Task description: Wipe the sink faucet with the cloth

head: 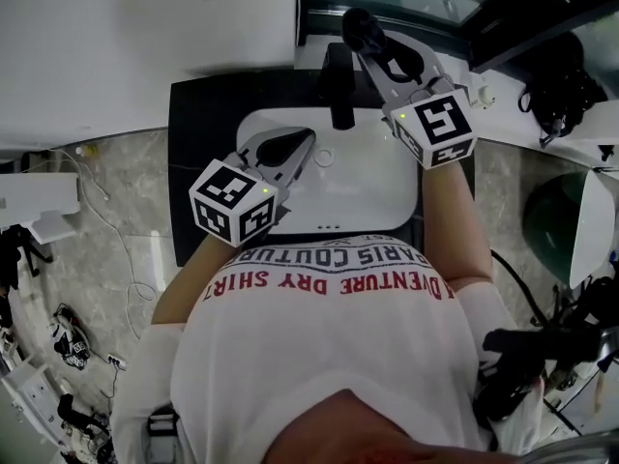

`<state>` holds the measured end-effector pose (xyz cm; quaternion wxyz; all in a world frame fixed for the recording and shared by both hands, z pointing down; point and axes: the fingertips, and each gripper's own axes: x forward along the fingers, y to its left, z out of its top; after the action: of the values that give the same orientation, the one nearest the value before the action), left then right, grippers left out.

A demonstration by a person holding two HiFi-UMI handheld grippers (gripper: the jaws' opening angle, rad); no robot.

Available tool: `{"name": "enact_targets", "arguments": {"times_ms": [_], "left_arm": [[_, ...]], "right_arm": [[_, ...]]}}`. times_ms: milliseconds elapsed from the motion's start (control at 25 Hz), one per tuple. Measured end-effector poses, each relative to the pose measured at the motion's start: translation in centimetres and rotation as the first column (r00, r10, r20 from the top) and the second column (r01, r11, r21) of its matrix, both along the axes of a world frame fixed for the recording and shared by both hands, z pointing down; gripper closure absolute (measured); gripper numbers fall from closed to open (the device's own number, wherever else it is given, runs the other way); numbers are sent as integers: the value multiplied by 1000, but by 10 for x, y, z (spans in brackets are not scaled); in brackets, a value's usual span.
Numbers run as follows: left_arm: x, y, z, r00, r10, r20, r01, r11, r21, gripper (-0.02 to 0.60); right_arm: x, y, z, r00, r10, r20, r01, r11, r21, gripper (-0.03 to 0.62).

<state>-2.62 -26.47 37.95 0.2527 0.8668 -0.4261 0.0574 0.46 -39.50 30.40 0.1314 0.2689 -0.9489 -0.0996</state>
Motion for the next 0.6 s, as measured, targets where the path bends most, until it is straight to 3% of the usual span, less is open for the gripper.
{"name": "enact_targets", "arguments": {"times_ms": [280, 600], "left_arm": [[-17, -6, 18, 999, -31, -12, 31, 999, -33, 580], [-28, -4, 25, 998, -61, -27, 60, 997, -42, 580]], "right_arm": [[-38, -22, 48, 979, -36, -201, 39, 999, 10, 517], [-50, -28, 73, 976, -48, -214, 29, 995, -92, 517]]}}
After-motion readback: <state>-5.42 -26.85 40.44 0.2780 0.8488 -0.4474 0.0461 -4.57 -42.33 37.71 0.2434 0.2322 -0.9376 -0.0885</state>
